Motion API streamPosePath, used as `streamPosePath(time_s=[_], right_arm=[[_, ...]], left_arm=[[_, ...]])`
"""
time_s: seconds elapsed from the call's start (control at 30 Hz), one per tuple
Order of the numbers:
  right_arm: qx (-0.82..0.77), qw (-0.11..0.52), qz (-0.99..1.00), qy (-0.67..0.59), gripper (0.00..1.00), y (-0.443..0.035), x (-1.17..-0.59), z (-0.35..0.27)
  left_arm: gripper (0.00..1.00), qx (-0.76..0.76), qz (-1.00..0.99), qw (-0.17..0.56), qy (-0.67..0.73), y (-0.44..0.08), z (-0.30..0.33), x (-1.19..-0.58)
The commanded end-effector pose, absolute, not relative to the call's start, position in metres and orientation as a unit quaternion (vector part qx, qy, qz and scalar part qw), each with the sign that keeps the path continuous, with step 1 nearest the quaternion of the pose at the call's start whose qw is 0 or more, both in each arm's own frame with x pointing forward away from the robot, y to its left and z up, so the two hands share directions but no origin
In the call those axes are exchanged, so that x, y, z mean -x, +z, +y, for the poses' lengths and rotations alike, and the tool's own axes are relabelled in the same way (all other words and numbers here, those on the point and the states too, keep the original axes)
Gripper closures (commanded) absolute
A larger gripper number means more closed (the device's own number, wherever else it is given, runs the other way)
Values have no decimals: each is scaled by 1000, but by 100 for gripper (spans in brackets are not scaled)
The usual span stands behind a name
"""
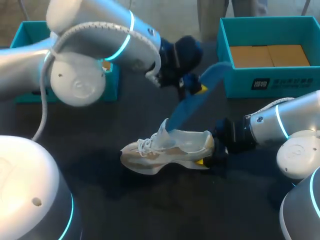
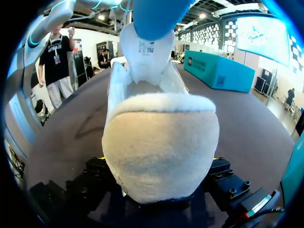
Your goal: Take the shoe out of the shoebox, open the shoe tongue, remove and reinsert the insole, then place the shoe into the shoebox
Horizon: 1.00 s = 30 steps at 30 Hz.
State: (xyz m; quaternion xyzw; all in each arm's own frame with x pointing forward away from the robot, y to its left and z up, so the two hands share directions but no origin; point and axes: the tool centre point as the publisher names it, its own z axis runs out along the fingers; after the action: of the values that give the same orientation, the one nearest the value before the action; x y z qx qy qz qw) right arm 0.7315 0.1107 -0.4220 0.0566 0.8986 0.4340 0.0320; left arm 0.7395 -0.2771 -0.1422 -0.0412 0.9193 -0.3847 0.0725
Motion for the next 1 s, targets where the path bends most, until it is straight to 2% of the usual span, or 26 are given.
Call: streamPosePath(time_s=[0.03, 0.3, 0.4, 0.97, 1.0], right_arm=[[-57, 32, 899, 433, 100, -424, -731, 110], [-57, 32, 899, 433, 100, -424, -731, 110], [-57, 32, 899, 433, 100, -424, -731, 110], [-57, 32, 899, 433, 100, -424, -731, 110], [-57, 32, 899, 433, 100, -424, -731, 110]], left_arm=[[100, 33, 917, 57, -393, -116, -278, -744], [100, 30, 916, 70, -393, -82, -294, -748], [100, 25, 913, 54, -404, -71, -298, -751], [100, 25, 913, 54, -404, -71, -298, -751], [100, 41, 908, 38, -415, -71, -299, -750]])
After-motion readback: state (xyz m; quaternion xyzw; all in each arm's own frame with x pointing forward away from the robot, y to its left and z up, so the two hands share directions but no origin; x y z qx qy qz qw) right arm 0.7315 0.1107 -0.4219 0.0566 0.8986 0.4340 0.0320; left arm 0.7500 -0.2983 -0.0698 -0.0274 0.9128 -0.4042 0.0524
